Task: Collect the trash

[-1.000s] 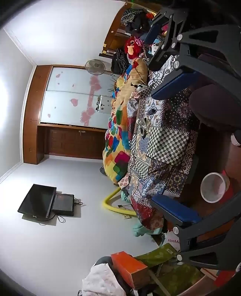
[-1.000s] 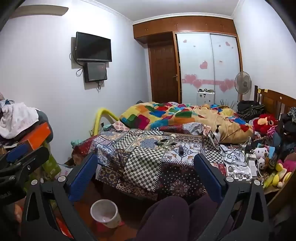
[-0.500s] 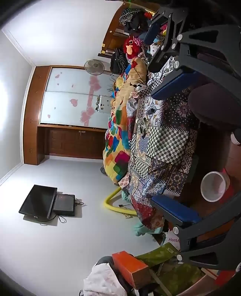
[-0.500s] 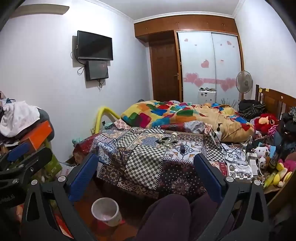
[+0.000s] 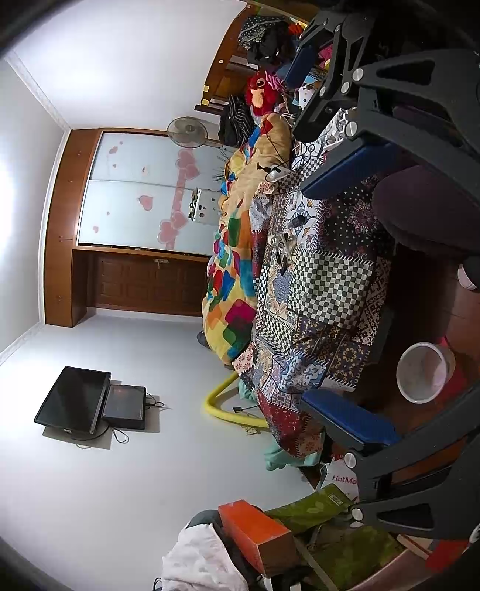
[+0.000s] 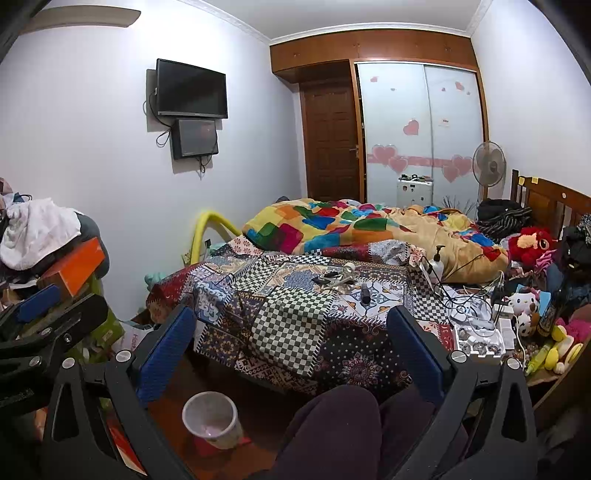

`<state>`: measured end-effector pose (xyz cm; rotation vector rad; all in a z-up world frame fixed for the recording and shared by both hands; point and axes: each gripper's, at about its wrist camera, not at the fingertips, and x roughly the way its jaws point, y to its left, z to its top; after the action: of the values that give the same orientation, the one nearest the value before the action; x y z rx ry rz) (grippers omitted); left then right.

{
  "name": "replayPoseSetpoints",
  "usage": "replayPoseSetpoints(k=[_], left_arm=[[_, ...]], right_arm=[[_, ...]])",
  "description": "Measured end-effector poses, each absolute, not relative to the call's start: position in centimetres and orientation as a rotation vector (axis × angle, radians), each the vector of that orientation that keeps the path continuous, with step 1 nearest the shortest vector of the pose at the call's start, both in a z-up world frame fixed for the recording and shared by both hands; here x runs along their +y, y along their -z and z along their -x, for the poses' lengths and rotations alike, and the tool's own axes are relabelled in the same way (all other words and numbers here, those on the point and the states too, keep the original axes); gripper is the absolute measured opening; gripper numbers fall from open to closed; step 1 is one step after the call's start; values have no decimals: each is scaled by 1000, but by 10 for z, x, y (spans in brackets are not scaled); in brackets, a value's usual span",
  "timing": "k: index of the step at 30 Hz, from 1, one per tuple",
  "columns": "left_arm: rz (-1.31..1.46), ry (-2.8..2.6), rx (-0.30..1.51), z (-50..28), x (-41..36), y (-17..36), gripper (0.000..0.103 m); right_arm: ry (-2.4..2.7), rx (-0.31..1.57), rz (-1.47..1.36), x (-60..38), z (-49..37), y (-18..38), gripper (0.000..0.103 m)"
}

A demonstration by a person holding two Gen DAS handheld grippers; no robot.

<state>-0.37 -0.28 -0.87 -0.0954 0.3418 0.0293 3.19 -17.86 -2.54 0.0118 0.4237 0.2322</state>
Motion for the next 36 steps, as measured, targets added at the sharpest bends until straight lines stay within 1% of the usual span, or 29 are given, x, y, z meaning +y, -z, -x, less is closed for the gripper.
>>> replayPoseSetpoints(k=[36], left_arm=[[104,-27,346,2,-1,10,103]], right_arm=[[-232,428,-7,-178,-32,25,103]])
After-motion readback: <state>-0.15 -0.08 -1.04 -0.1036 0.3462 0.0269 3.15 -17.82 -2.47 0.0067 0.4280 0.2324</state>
